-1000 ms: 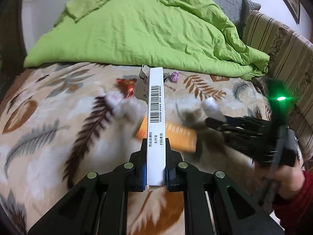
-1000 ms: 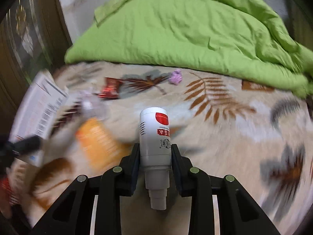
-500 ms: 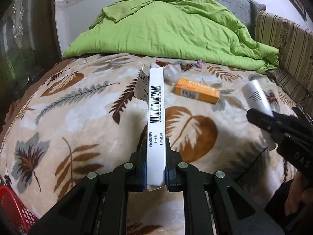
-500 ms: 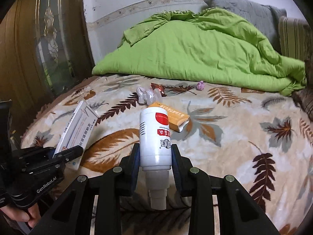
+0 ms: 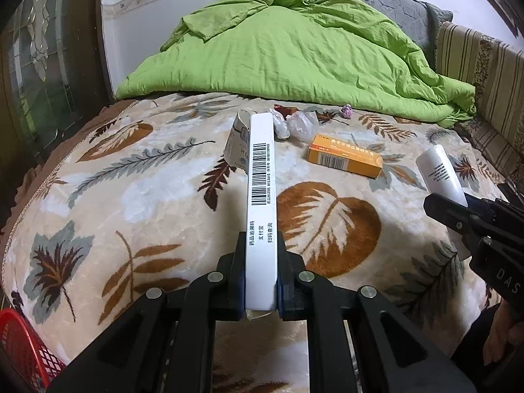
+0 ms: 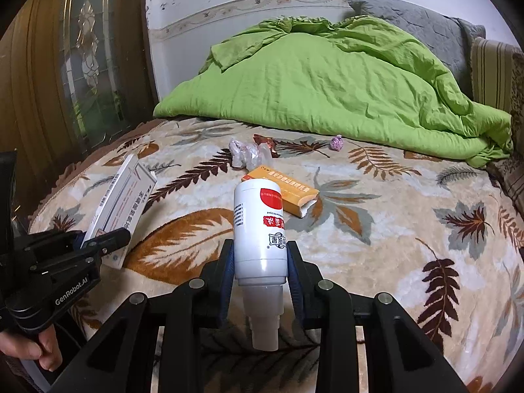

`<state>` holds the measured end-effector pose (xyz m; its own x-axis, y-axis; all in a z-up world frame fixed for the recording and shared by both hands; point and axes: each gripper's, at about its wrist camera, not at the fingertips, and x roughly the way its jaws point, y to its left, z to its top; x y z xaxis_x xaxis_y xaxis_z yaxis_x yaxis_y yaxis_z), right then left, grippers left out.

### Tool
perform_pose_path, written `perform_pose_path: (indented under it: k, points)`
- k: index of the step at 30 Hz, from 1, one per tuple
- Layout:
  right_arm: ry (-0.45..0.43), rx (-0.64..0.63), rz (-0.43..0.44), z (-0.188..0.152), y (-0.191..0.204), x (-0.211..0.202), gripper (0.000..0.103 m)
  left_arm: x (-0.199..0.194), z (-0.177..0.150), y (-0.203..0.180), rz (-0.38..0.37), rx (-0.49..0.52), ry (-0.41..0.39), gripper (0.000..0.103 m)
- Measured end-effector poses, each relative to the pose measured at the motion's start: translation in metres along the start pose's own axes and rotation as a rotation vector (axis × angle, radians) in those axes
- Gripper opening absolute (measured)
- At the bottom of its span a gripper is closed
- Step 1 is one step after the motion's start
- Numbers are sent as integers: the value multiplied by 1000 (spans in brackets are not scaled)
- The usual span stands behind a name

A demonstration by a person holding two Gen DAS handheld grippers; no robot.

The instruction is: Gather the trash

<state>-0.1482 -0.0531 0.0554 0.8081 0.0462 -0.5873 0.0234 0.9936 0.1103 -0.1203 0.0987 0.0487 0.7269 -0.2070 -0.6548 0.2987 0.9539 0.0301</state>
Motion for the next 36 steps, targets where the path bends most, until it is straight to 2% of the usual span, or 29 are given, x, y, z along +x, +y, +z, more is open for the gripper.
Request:
perform_pose_path:
  k: [36]
  points:
    - [6,2,20,0,1,5,33,5,1,-2,5,9,6,13]
